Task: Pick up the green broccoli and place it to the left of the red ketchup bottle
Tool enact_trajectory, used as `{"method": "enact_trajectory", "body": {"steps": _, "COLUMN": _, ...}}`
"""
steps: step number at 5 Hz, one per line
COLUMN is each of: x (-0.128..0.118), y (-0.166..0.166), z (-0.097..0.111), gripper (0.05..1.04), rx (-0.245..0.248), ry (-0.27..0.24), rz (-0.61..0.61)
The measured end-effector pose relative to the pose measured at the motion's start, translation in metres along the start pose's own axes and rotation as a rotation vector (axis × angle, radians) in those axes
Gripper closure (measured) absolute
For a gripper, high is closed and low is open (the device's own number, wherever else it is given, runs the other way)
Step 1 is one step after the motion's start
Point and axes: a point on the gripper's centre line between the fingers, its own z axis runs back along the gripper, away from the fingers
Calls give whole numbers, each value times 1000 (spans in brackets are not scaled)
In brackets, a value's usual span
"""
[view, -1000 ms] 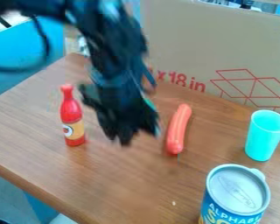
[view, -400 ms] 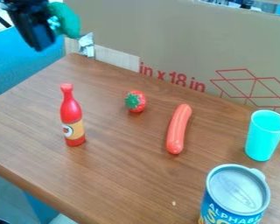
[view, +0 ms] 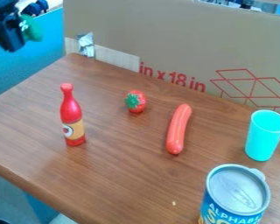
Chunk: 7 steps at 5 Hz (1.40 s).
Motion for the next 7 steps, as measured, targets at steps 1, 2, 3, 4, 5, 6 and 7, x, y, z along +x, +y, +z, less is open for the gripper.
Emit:
{"method": "enact_trajectory", "body": {"steps": 1, "x": 2, "y": 10, "z": -37, "gripper": 805, "rx": 70, "ry": 33, "rz": -8}}
{"method": "enact_trajectory", "body": {"steps": 2, "x": -10, "y": -1, "z": -71, "gripper": 805, "rx": 121, "ry": 76, "rz": -24}}
{"method": "enact_trajectory", "body": {"steps": 3, "x": -18, "y": -10, "z": -87, "gripper": 805, "rx": 165, "ry": 123, "rz": -20}}
{"method": "enact_trajectory", "body": {"steps": 4, "x": -24, "y": -4, "z": -104, "gripper": 805, "rx": 171, "ry": 153, "rz": 2}}
{"method": "enact_trajectory", "body": {"steps": 5, "x": -30, "y": 9, "z": -110, "gripper": 805, "rx": 209, "ry": 194, "rz": 21}}
{"method": "enact_trajectory", "body": {"steps": 6, "x": -32, "y": 25, "z": -111, "gripper": 805, "rx": 246, "ry": 209, "rz": 51}}
{"method": "enact_trajectory", "body": {"steps": 7, "x": -35, "y": 28, "z": -112, "gripper": 771, "rx": 255, "ry": 227, "rz": 58}}
